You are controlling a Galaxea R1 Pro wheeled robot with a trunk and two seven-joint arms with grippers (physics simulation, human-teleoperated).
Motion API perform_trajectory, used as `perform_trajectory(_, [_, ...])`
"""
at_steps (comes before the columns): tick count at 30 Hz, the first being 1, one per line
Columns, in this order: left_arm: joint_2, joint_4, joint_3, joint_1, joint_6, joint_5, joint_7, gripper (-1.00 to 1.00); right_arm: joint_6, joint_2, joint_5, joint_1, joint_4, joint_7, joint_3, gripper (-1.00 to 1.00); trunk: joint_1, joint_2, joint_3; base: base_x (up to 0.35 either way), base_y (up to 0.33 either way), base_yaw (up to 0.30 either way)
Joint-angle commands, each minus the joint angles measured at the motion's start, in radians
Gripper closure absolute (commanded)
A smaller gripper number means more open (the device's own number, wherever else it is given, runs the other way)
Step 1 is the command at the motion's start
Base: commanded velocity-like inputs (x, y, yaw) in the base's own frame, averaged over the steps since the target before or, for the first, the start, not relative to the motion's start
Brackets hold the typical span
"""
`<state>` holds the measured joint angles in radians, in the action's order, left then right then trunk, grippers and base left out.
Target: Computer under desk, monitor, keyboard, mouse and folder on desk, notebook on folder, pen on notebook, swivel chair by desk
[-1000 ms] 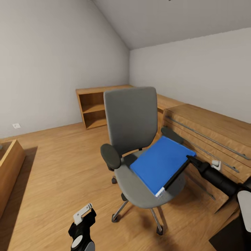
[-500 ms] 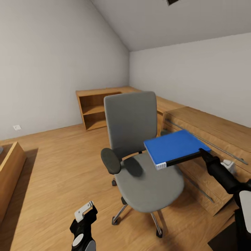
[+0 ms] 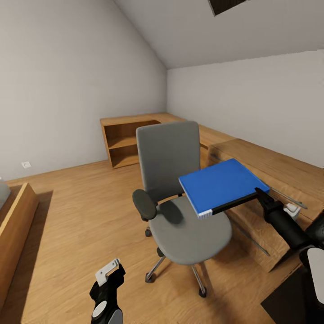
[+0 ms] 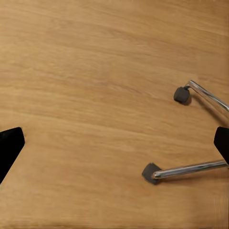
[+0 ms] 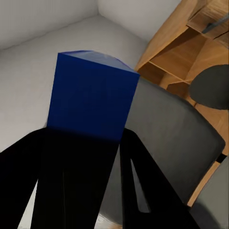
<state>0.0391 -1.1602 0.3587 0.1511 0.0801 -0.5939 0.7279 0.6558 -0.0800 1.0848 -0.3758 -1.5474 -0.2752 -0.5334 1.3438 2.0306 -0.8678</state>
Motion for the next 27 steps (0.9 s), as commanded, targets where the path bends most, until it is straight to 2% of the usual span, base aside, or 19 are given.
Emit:
perform_trajectory(1, [-0.001,-0.001,0.002,0.001,0.008,-0.011,0.004,-1.00,0.007,0.000,0.000,-0.001,-0.001,-0.004,-0.002,1.00,-0.005,-0.007,0.002,-0.283,0.000,0.000])
perform_trajectory(5, [-0.001,-0.001,-0.002,0.001,0.005,-0.016,0.005,-1.00,0.007,-0.004,0.000,0.000,0.002,-0.003,-0.009,1.00,-0.020,-0.035,0.015,-0.336,0.000,-0.060])
perform_trajectory(17, [-0.001,0.000,-0.003,0.001,0.003,-0.020,0.005,-1.00,0.006,-0.005,-0.002,0.000,0.004,-0.002,-0.019,1.00,-0.066,-0.119,0.053,-0.324,0.000,-0.253])
perform_trajectory(23, [0.001,0.001,0.003,0.001,-0.001,-0.013,0.007,-1.00,0.004,-0.009,-0.005,0.000,0.004,-0.001,-0.022,1.00,-0.089,-0.161,0.071,-0.051,0.000,-0.264])
perform_trajectory(27, [0.002,0.011,0.005,0.001,-0.029,-0.017,0.006,-1.00,0.004,-0.009,-0.005,0.000,0.004,-0.001,-0.022,1.00,-0.104,-0.189,0.084,-0.002,0.000,-0.264])
